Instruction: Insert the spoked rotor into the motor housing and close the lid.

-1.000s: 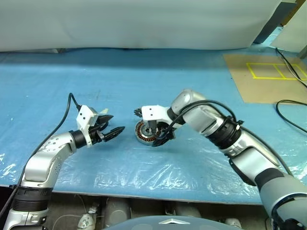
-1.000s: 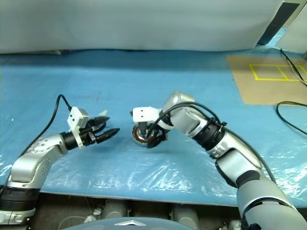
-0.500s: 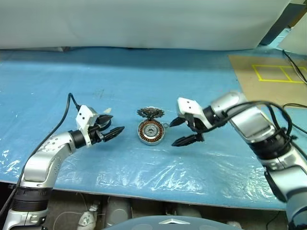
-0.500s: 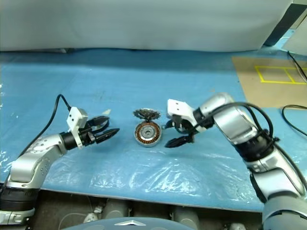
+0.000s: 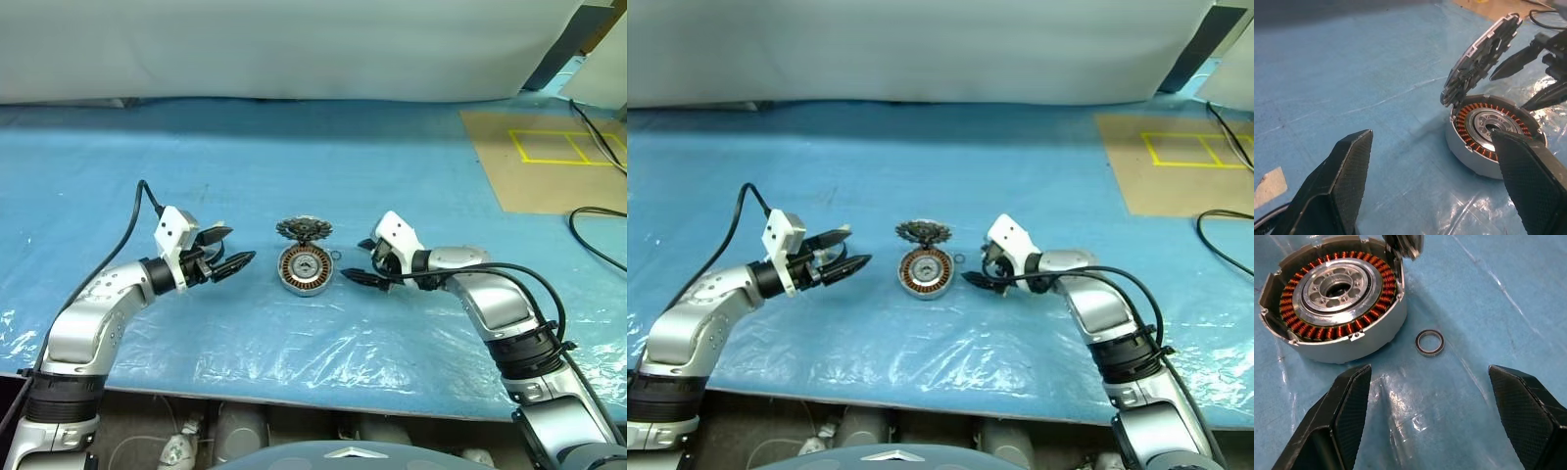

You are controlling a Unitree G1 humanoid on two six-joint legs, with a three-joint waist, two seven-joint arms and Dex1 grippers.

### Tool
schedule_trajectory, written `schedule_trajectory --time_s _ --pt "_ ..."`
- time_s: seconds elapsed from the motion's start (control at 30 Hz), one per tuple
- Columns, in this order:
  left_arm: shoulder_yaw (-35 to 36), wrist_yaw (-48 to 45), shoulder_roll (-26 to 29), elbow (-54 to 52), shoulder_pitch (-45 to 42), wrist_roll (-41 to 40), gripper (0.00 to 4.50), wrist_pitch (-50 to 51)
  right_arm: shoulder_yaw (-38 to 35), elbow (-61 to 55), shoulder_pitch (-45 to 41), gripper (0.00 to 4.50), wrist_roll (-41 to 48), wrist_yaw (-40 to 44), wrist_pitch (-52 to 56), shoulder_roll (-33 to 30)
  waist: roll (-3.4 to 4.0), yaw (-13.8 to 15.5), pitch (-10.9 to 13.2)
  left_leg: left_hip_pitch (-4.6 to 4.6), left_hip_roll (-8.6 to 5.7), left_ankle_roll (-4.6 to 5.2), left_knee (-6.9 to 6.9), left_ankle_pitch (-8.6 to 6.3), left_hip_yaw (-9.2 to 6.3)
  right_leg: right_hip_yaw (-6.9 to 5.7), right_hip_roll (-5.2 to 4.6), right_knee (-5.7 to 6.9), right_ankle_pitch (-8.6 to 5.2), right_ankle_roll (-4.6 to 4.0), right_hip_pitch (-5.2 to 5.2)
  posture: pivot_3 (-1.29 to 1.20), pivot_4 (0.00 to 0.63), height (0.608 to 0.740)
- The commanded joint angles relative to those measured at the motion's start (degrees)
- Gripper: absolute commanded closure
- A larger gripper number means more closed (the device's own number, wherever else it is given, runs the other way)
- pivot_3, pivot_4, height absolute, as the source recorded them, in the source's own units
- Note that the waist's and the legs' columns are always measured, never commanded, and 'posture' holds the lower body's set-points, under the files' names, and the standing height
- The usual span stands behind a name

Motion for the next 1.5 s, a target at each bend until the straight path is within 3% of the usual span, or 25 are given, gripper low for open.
schedule_trajectory --time_s 0.03,0.47,0.97,1.3,1.33,1.5 --pt "-0.1 -0.7 0.4 -0.2 -1.0 0.0 0.45 -0.5 0.2 0.9 -0.1 0.51 0.2 -0.4 -1.3 -0.1 0.0 0.0 0.0 0.0 0.0 0.0 0.0 0.0 0.0 0.0 0.0 0.0 0.02 0.03 0.0 0.0 0.15 0.74" --pt "-0.5 -0.3 -0.5 -0.6 -0.4 0.4 0.45 -0.9 4.4 10.3 -3.8 0.51 -4.1 -2.1 -12.4 3.2 0.0 -0.1 0.0 0.04 0.0 0.0 0.02 0.0 0.0 0.0 0.01 0.01 -0.01 -0.02 0.04 0.0 0.15 0.74" --pt "-0.9 0.0 -0.7 -0.9 -0.1 0.6 0.45 -0.7 4.9 14.1 -4.8 0.51 -5.4 -1.9 -14.6 5.9 0.0 -0.3 0.0 0.07 0.01 0.0 0.01 0.0 0.0 0.0 0.02 0.01 -0.04 -0.07 0.05 0.0 0.15 0.74" --pt "-1.5 -0.1 -0.9 0.0 -1.2 0.8 0.45 -0.9 4.5 13.9 -4.6 3.7 -5.3 -2.4 -13.7 5.9 0.0 -0.2 0.0 0.07 0.02 0.0 0.01 0.0 0.0 0.0 0.01 0.0 -0.04 -0.06 0.06 0.0 0.15 0.74" --pt "-1.5 -0.1 -0.9 0.2 -1.3 0.9 0.45 -0.9 4.6 13.9 -4.5 3.87 -5.5 -2.3 -13.8 5.7 0.0 -0.2 0.0 0.07 0.02 0.0 0.01 0.0 0.0 0.0 0.01 0.0 -0.04 -0.07 0.06 0.0 0.15 0.74" --pt "-1.5 -0.2 -0.9 0.4 -1.6 0.9 0.45 -0.9 4.1 13.1 -4.5 3.87 -4.8 -1.0 -12.7 4.7 0.0 -0.1 0.0 0.07 0.01 0.0 0.0 0.0 0.0 0.0 0.01 -0.01 -0.04 -0.07 0.06 0.0 0.15 0.74"
